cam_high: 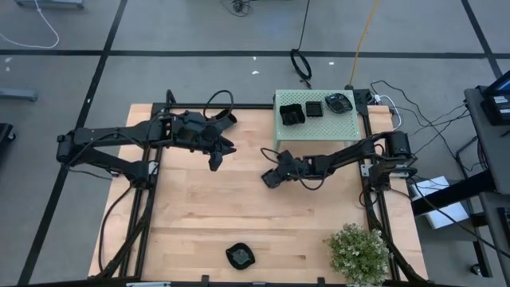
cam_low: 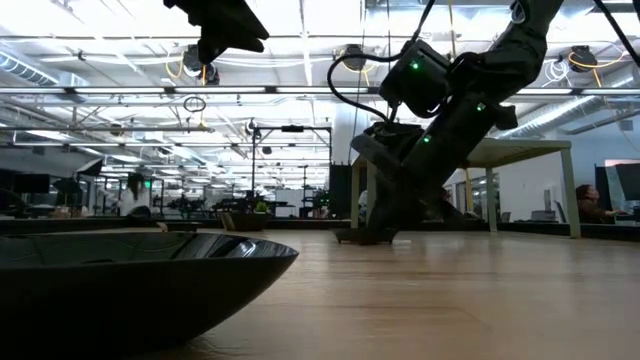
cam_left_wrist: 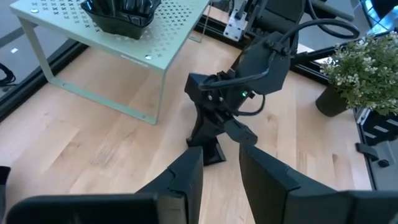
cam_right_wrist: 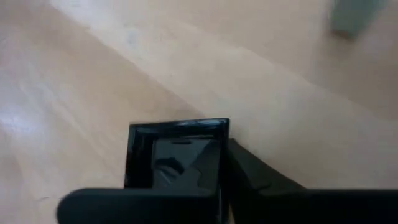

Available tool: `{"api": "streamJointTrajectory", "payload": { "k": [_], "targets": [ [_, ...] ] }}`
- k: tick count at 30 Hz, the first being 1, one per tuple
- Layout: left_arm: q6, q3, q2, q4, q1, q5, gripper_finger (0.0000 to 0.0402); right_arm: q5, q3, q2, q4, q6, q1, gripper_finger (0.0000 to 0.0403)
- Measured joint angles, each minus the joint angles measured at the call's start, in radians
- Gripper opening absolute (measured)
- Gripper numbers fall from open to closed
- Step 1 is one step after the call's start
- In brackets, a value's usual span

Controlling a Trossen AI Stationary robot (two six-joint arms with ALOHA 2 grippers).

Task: Pick & Place Mini shaped plates
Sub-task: Stack the black square plate on top of the square plate on the shelf

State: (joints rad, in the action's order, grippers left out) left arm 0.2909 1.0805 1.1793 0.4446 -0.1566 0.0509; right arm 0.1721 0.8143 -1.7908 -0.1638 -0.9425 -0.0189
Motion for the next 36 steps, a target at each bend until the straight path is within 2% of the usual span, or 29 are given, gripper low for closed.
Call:
{"api": "streamJointTrajectory", "payload": {
  "k": [5,11,22,25,30,36],
  "targets": [
    [0.0,0.0,0.0,0.0,0.0,0.0,0.0108,-0.017,-0.002,0.019,-0.021,0.02,0.001,0.0003],
    [0.0,0.0,0.0,0.0,0.0,0.0,0.0108,-0.047,-0.003,0.104,-0.032,0.106,0.003,0.0001],
    [0.0,0.0,0.0,0.001,0.0,0.0,0.0108,-0.045,-0.003,0.369,-0.027,0.251,-0.001,0.0001],
    [0.0,0.0,0.0,0.001,0.0,-0.001,0.0108,-0.009,-0.003,0.459,-0.023,0.275,-0.016,0.0001],
    [0.0,0.0,0.0,0.001,0.0,-0.001,0.0108,0.092,-0.002,0.617,0.011,0.323,-0.095,0.0],
    [0.001,0.0,0.0,0.001,0.0,-0.001,0.0108,0.113,-0.002,0.771,0.15,0.281,-0.288,0.0]
  ]
}}
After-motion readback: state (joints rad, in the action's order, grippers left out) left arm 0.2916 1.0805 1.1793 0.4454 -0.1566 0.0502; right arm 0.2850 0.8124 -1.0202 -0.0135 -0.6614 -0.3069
